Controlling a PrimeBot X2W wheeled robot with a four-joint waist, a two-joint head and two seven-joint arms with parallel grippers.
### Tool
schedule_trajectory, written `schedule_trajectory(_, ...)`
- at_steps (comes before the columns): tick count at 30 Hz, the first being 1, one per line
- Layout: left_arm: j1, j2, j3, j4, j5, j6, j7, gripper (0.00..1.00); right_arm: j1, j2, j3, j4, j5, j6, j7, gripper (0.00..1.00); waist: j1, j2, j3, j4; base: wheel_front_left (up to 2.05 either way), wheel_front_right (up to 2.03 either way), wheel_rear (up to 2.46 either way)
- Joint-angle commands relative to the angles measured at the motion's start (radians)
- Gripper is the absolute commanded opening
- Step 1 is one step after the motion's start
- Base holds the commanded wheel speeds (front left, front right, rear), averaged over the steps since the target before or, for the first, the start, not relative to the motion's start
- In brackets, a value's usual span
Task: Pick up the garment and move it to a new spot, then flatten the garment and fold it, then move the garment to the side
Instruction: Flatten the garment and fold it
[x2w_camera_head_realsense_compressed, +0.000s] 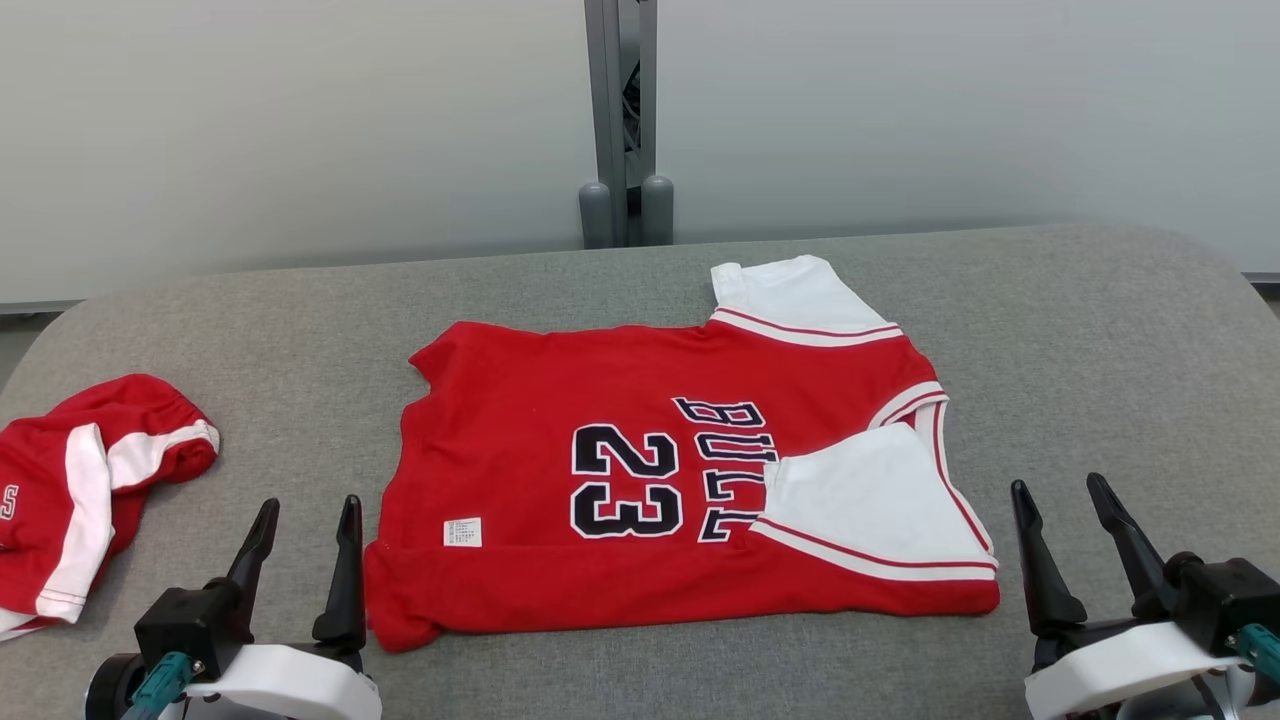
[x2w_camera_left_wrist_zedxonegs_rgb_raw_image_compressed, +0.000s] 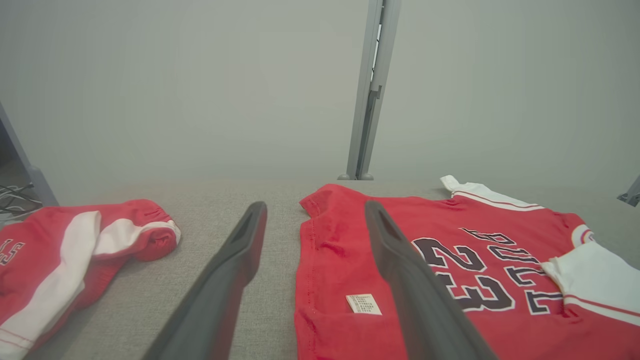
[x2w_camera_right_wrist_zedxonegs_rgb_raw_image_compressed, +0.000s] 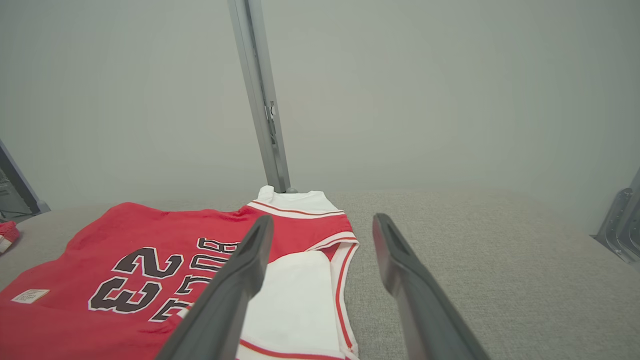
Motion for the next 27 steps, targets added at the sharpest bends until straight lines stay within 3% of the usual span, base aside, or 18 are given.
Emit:
schedule_trajectory(1,0.005,0.008,0.002,0.001,-0.008,-0.004,-0.001,1.00,0.015,-0.003,-0.007,-0.003,-0.008,0.000,0.001,1.00,0.0000,0.0000,-0.001,0.001,0.00,0.00,0.00)
schedule_trajectory(13,-0.010,0.023,-0.003,0.010,-0.004,-0.003,0.007,1.00,-0.005,0.007,-0.002,-0.019,-0.020,0.000,0.022,1.00,0.0000,0.0000,0.010,0.005,0.00,0.00,0.00)
schedule_trajectory(18,-0.041,0.033,-0.016,0.033,-0.010,-0.025,0.027,1.00,-0.034,-0.013,0.000,-0.006,-0.022,0.000,0.029,1.00,0.0000,0.0000,0.033,0.008,0.00,0.00,0.00)
schedule_trajectory(27,-0.069,-0.002,-0.060,0.127,-0.068,-0.068,0.136,1.00,-0.075,-0.028,0.028,0.147,-0.009,0.000,0.042,1.00,0.0000,0.0000,0.123,0.017,0.00,0.00,0.00)
